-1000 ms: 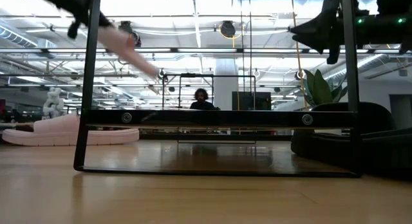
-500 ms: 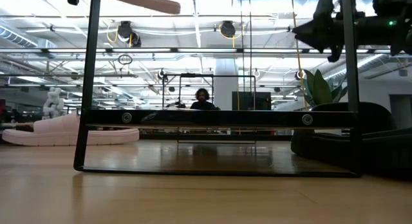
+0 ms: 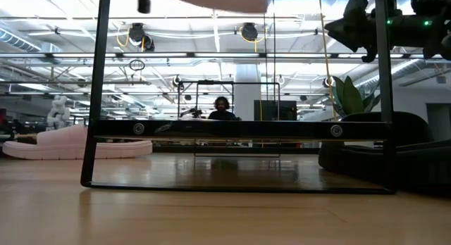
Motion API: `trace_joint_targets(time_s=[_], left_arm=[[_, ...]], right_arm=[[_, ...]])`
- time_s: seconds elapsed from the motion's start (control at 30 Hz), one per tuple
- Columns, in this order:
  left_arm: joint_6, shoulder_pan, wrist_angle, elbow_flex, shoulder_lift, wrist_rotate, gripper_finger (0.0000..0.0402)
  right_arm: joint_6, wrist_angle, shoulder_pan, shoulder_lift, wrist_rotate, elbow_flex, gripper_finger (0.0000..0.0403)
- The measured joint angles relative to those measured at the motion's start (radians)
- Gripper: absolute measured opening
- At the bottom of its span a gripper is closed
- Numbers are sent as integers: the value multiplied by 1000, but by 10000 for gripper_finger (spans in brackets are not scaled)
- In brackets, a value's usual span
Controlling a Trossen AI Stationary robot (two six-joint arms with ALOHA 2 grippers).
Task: Pick and place slides into the shelf
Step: Put the top pink slide on the shelf
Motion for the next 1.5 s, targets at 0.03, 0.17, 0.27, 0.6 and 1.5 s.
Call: trace_joint_targets(time_s=[0.03, 0.17, 0.27, 0.6, 1.5], left_arm=[[-12, -12, 16, 1, 25, -9, 0], [-46, -64, 17, 0, 103, -85, 0], [-73, -118, 11, 0, 136, -188, 0], [-190, -310, -89, 1, 189, -572, 0], [-429, -426, -137, 0, 445, -883, 0]], right_arm=[[-1, -1, -2, 0, 0, 0, 107], [-6, -3, -5, 0, 0, 0, 107], [-35, -3, -5, 0, 0, 0, 107], [-217, 24, -5, -9, 166, 0, 107], [-393, 95, -5, -11, 182, 0, 107]])
